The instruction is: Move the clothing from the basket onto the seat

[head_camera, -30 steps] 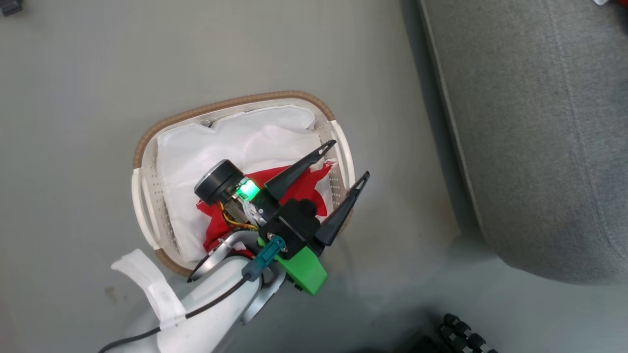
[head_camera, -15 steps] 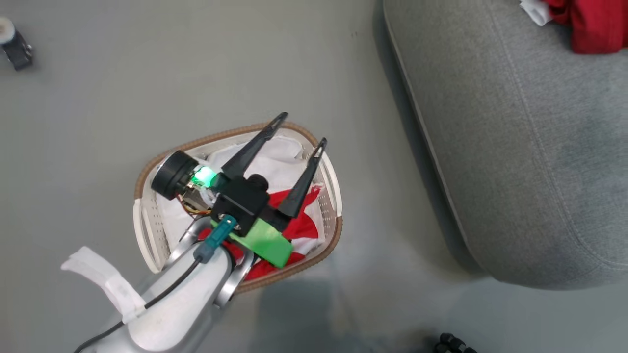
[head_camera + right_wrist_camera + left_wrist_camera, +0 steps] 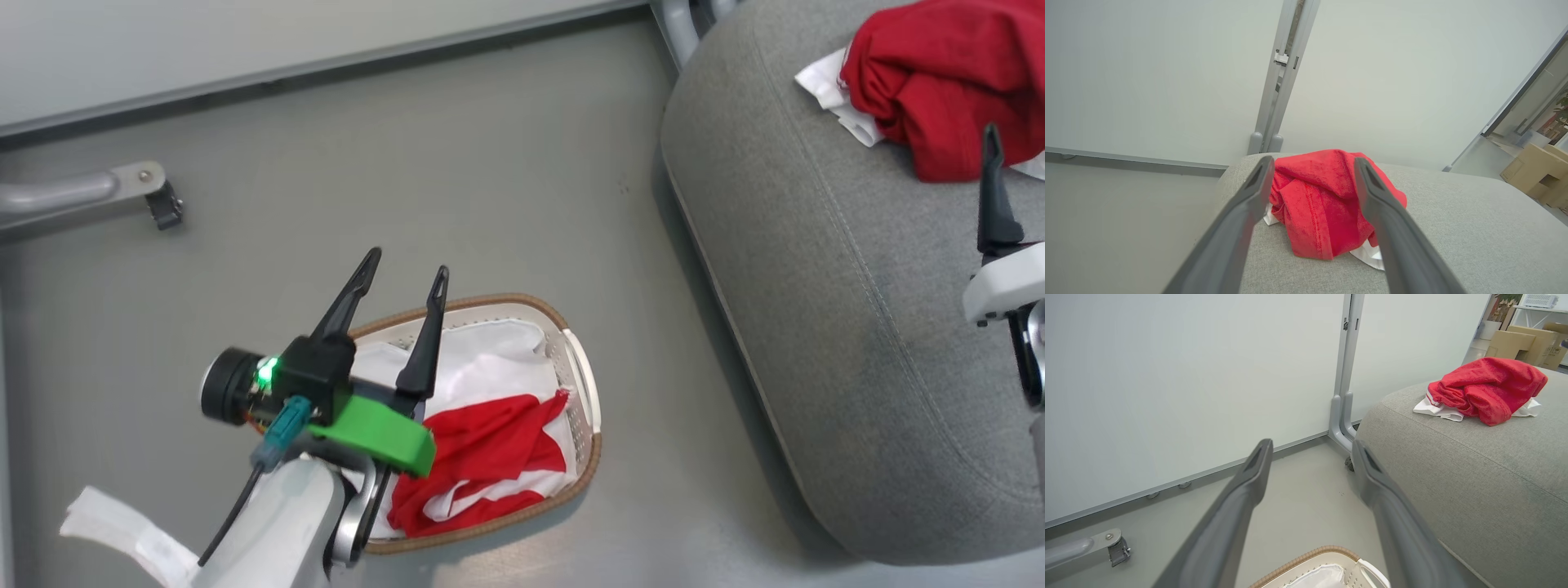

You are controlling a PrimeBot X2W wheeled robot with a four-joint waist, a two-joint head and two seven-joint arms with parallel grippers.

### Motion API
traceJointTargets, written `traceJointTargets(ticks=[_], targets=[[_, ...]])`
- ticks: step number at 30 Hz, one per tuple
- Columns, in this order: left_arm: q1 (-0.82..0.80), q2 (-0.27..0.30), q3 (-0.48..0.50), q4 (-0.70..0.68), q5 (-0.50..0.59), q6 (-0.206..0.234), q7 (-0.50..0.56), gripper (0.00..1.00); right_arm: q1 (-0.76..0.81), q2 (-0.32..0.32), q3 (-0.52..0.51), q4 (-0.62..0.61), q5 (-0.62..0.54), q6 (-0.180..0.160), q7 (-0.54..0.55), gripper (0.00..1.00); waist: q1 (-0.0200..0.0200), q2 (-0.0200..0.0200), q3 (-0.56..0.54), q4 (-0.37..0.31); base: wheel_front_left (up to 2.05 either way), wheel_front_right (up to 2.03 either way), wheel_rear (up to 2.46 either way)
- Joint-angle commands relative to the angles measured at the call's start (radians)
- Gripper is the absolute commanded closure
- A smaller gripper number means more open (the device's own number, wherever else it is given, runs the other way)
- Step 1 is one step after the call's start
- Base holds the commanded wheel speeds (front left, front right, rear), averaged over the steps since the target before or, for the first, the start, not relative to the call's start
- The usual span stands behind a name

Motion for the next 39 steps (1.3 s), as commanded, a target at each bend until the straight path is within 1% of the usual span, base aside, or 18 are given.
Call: traceJointTargets(ticks=[1, 5, 11, 15, 20, 25, 29, 35, 39], targets=[[0.053, -0.006, 0.024, -0.003, -0.003, 0.007, 0.0, 0.0, 0.039, 0.008, 0.011, -0.013, 0.012, -0.001, -0.005, 0.0, 0.0, 0.0, -0.124, 0.092, 0.0, 0.0, 0.0], [0.162, -0.035, 0.116, -0.015, -0.007, 0.01, 0.0, 0.0, 0.11, 0.049, 0.035, -0.055, 0.037, -0.001, -0.005, 0.0, 0.0, 0.0, -0.179, 0.121, 0.0, 0.0, 0.0], [0.312, -0.096, 0.257, -0.023, 0.012, -0.007, 0.0, 0.0, 0.224, 0.132, 0.047, -0.125, 0.036, -0.001, -0.005, 0.0, 0.0, 0.0, -0.233, 0.151, 0.0, 0.0, 0.0], [0.368, -0.128, 0.314, -0.014, 0.04, -0.031, -0.001, 0.0, 0.296, 0.188, 0.057, -0.16, 0.029, -0.001, -0.005, 0.0, 0.0, 0.0, -0.252, 0.164, 0.0, 0.0, 0.0], [0.394, -0.155, 0.357, -0.001, 0.084, -0.06, -0.001, 0.0, 0.37, 0.237, 0.059, -0.196, 0.02, -0.001, -0.005, 0.0, 0.0, 0.0, -0.265, 0.173, 0.0, 0.0, 0.0], [0.418, -0.171, 0.393, 0.009, 0.107, -0.081, -0.001, 0.0, 0.443, 0.267, 0.061, -0.224, 0.019, -0.001, -0.005, 0.0, 0.0, 0.0, -0.28, 0.176, 0.0, 0.0, 0.0], [0.441, -0.181, 0.422, 0.009, 0.122, -0.092, -0.001, 0.0, 0.491, 0.273, 0.074, -0.237, 0.037, -0.001, -0.005, 0.0, 0.0, 0.0, -0.29, 0.173, 0.0, 0.0, 0.0], [0.47, -0.189, 0.454, 0.004, 0.134, -0.103, -0.001, 0.0, 0.515, 0.275, 0.117, -0.226, 0.083, -0.001, -0.005, 0.0, 0.0, 0.0, -0.297, 0.165, 0.0, 0.0, 0.0], [0.474, -0.193, 0.457, 0.011, 0.142, -0.111, -0.001, 0.0, 0.517, 0.275, 0.129, -0.214, 0.074, -0.001, -0.005, 0.0, 0.0, 0.0, -0.299, 0.168, 0.0, 0.0, 0.0]])
